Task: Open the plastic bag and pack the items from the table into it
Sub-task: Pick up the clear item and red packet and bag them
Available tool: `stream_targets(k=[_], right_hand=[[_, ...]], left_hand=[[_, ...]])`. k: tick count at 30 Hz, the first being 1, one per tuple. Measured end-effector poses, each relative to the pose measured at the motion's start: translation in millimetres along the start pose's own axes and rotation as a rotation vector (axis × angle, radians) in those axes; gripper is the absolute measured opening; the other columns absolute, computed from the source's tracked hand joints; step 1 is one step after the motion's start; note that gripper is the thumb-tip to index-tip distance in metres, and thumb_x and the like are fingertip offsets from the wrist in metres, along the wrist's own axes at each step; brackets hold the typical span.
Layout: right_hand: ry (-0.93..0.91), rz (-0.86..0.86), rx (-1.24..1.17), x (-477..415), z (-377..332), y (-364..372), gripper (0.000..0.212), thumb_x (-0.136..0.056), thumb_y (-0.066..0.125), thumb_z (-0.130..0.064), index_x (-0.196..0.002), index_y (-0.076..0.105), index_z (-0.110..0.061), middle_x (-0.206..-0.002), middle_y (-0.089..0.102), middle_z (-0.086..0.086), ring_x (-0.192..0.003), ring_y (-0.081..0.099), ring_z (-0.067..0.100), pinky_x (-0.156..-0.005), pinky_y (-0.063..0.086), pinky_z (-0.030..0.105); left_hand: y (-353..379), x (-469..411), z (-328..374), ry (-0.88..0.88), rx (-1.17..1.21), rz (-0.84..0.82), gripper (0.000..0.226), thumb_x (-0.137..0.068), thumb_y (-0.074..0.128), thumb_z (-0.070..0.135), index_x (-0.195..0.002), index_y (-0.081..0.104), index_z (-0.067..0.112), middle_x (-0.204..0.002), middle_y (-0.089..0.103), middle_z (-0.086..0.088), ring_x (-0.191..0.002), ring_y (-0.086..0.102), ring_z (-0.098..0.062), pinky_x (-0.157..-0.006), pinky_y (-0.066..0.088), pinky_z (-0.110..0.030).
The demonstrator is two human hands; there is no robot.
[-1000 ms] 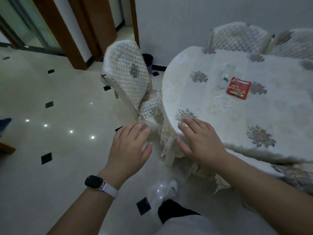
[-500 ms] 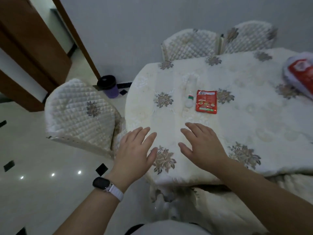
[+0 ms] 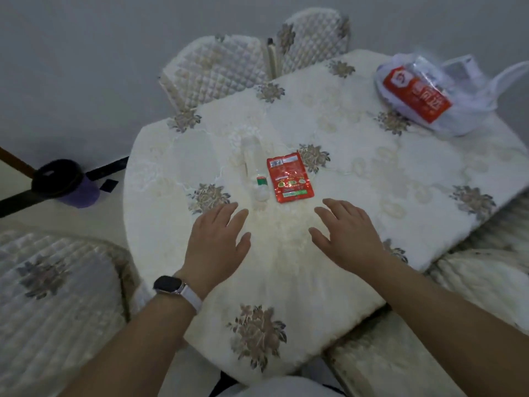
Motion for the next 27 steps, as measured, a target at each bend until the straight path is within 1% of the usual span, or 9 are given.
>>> stream_targets(k=[4, 6, 8, 10, 14, 17, 19, 23, 27], right_hand=[[0.071, -0.046, 0.094, -45.1, 2.2, 10.8, 0.054, -0.088, 0.041, -0.051, -0.119, 0.063, -0.013, -0.129, 0.061, 0.012, -0.115, 0.058, 0.035, -0.092, 0.047, 0.045], [0.124, -0.081, 0.11, -67.3, 6.2, 17.6, 0.052, -0.089, 0.045, -0.05, -0.123, 0.062, -0.014, -0.131, 0.06, 0.011, -0.118, 0.057, 0.034, -0.094, 0.046, 0.046], [0.182, -0.119, 0.111, -82.0, 10.4, 27.9, 0.05, -0.091, 0.051, -0.048, -0.128, 0.059, -0.015, -0.137, 0.056, 0.01, -0.123, 0.052, 0.032, -0.097, 0.043, 0.044], [0.237, -0.163, 0.089, -94.9, 15.3, 39.4, 0.051, -0.093, 0.05, -0.049, -0.133, 0.054, -0.017, -0.139, 0.052, 0.007, -0.125, 0.049, 0.029, -0.097, 0.042, 0.041], [0.359, -0.222, -0.032, -118.2, 28.7, 63.3, 0.053, -0.094, 0.047, -0.052, -0.136, 0.048, -0.02, -0.135, 0.052, 0.003, -0.119, 0.049, 0.023, -0.091, 0.044, 0.037], [0.492, -0.252, -0.185, -136.6, 41.1, 83.6, 0.054, -0.093, 0.05, -0.053, -0.135, 0.046, -0.019, -0.133, 0.052, 0.004, -0.119, 0.049, 0.024, -0.091, 0.044, 0.039], [0.536, -0.248, -0.261, -151.8, 46.5, 94.9, 0.055, -0.091, 0.052, -0.054, -0.133, 0.046, -0.02, -0.129, 0.053, 0.005, -0.116, 0.05, 0.025, -0.09, 0.045, 0.04], [0.555, -0.27, -0.265, -183.6, 55.4, 118.8, 0.07, -0.085, 0.052, -0.065, -0.136, 0.04, -0.018, -0.127, 0.053, 0.007, -0.115, 0.051, 0.026, -0.091, 0.048, 0.044], [0.57, -0.26, -0.283, -203.1, 59.2, 136.1, 0.087, -0.077, 0.063, -0.066, -0.14, 0.032, -0.016, -0.133, 0.047, 0.008, -0.121, 0.046, 0.027, -0.097, 0.044, 0.046]], left_hand=[[25.8, -56.5, -38.8, 0.037, 0.096, -0.009, 0.047, -0.088, 0.052, 0.036, -0.125, 0.065, 0.011, -0.127, 0.064, -0.014, -0.117, 0.058, -0.035, -0.097, 0.048, -0.049], [40.3, -84.8, -53.2, 0.037, 0.138, -0.025, 0.048, -0.087, 0.051, 0.038, -0.123, 0.065, 0.01, -0.125, 0.065, -0.014, -0.115, 0.059, -0.035, -0.095, 0.049, -0.049], [55.0, -107.0, -62.4, 0.018, 0.188, -0.053, 0.047, -0.086, 0.057, 0.037, -0.123, 0.064, 0.009, -0.124, 0.065, -0.015, -0.114, 0.06, -0.035, -0.093, 0.05, -0.049], [71.9, -129.4, -67.4, 0.001, 0.253, -0.083, 0.048, -0.088, 0.063, 0.035, -0.128, 0.061, 0.008, -0.129, 0.062, -0.016, -0.118, 0.058, -0.035, -0.095, 0.049, -0.048], [110.8, -166.9, -73.6, -0.109, 0.342, -0.21, 0.064, -0.094, 0.055, 0.046, -0.146, 0.041, 0.011, -0.148, 0.043, -0.016, -0.135, 0.041, -0.033, -0.107, 0.04, -0.047], [129.5, -188.6, -74.4, -0.176, 0.362, -0.263, 0.079, -0.094, 0.049, 0.056, -0.153, 0.021, 0.011, -0.158, 0.027, -0.016, -0.144, 0.029, -0.031, -0.111, 0.035, -0.045], [139.8, -202.8, -78.0, -0.235, 0.365, -0.288, 0.091, -0.091, 0.048, 0.064, -0.155, 0.012, 0.01, -0.16, 0.02, -0.015, -0.146, 0.025, -0.031, -0.111, 0.035, -0.045], [160.1, -223.5, -86.2, -0.36, 0.363, -0.296, 0.106, -0.081, 0.053, 0.074, -0.155, 0.009, 0.011, -0.154, 0.03, -0.015, -0.137, 0.038, -0.032, -0.101, 0.045, -0.046], [172.9, -233.0, -82.6, -0.421, 0.414, -0.309, 0.109, -0.079, 0.064, 0.064, -0.156, 0.005, 0.014, -0.149, 0.034, -0.013, -0.132, 0.042, -0.03, -0.098, 0.045, -0.044]])
Point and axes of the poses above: each hand's wrist, its own x-axis away from the middle knuckle, its own y-axis out of the palm, z = x × y, the point moved 9 cm from there along -x, towards the middle knuckle
